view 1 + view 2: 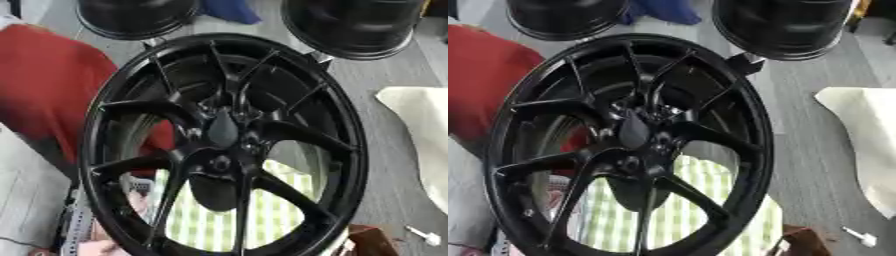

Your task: Pull the pin out of the wheel hub.

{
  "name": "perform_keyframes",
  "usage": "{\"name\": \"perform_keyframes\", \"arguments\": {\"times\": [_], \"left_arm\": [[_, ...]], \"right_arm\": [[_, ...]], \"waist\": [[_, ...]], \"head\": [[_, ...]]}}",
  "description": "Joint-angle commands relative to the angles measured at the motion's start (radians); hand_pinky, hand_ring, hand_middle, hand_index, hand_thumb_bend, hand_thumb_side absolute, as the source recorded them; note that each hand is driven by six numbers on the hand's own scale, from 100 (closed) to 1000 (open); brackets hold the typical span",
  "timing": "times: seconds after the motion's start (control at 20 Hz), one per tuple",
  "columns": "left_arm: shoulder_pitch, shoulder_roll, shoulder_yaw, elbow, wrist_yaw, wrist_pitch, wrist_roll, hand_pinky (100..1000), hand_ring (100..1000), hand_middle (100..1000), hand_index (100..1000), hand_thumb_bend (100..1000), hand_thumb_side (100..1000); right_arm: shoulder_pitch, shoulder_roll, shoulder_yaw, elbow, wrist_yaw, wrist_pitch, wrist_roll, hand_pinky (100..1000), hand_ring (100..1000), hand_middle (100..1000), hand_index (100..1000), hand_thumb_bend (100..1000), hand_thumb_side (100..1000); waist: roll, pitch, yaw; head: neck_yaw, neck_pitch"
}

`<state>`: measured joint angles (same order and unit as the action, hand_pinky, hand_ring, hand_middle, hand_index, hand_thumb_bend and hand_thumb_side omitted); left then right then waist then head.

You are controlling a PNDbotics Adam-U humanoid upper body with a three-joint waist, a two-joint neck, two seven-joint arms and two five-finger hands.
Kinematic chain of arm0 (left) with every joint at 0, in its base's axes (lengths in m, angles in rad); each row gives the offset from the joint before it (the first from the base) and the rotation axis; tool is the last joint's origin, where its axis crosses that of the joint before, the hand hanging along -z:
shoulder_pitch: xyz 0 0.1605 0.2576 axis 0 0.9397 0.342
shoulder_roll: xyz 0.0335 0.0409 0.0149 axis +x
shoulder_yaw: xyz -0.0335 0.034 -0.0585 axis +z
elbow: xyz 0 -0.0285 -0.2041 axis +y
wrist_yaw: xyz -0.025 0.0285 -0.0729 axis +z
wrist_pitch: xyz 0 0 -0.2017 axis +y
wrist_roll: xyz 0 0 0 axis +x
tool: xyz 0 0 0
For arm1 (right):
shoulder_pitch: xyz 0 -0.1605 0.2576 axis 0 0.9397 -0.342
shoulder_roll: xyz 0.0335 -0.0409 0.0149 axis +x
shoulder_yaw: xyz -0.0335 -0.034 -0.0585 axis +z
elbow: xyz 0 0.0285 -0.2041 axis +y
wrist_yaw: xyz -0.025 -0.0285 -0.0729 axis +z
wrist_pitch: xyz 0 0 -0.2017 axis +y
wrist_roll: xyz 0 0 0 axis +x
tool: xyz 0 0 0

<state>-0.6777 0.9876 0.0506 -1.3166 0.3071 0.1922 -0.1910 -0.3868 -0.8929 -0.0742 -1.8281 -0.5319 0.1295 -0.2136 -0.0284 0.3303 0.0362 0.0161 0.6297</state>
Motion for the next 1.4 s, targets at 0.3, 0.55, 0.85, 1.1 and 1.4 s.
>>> {"name": "perform_keyframes", "arguments": {"times": [0.3, 0.55, 0.85, 1.1, 1.4], "left_arm": [[0.014, -0.047, 0.032, -0.176, 0.275, -0.116, 0.3, 854, 776, 664, 803, 266, 565], [0.047, -0.111, 0.043, -0.242, 0.326, -0.161, 0.382, 856, 778, 667, 804, 283, 537], [0.082, -0.158, 0.056, -0.278, 0.353, -0.19, 0.429, 855, 778, 666, 803, 286, 520], [0.097, -0.178, 0.059, -0.3, 0.35, -0.191, 0.437, 854, 775, 663, 803, 287, 516], [0.101, -0.186, 0.055, -0.311, 0.345, -0.188, 0.434, 853, 773, 659, 803, 288, 515]], "right_arm": [[-0.021, -0.026, -0.014, -0.029, -0.01, -0.013, -0.002, 720, 674, 582, 730, 158, 512], [-0.024, -0.02, -0.012, -0.037, -0.012, -0.021, -0.003, 722, 680, 587, 733, 160, 508], [-0.024, -0.014, -0.011, -0.041, -0.016, -0.028, -0.005, 723, 682, 588, 734, 165, 505], [-0.026, -0.01, -0.01, -0.041, -0.019, -0.03, -0.006, 722, 682, 587, 733, 168, 505], [-0.026, -0.009, -0.009, -0.043, -0.02, -0.031, -0.009, 722, 682, 587, 732, 172, 505]], "waist": [[-0.001, -0.022, -0.001], [-0.004, -0.022, -0.004], [-0.005, -0.02, -0.003], [-0.006, -0.019, -0.003], [-0.005, -0.02, -0.004]], "head": [[0.009, -0.009], [0.014, -0.011], [0.02, -0.015], [0.022, -0.016], [0.022, -0.015]]}}
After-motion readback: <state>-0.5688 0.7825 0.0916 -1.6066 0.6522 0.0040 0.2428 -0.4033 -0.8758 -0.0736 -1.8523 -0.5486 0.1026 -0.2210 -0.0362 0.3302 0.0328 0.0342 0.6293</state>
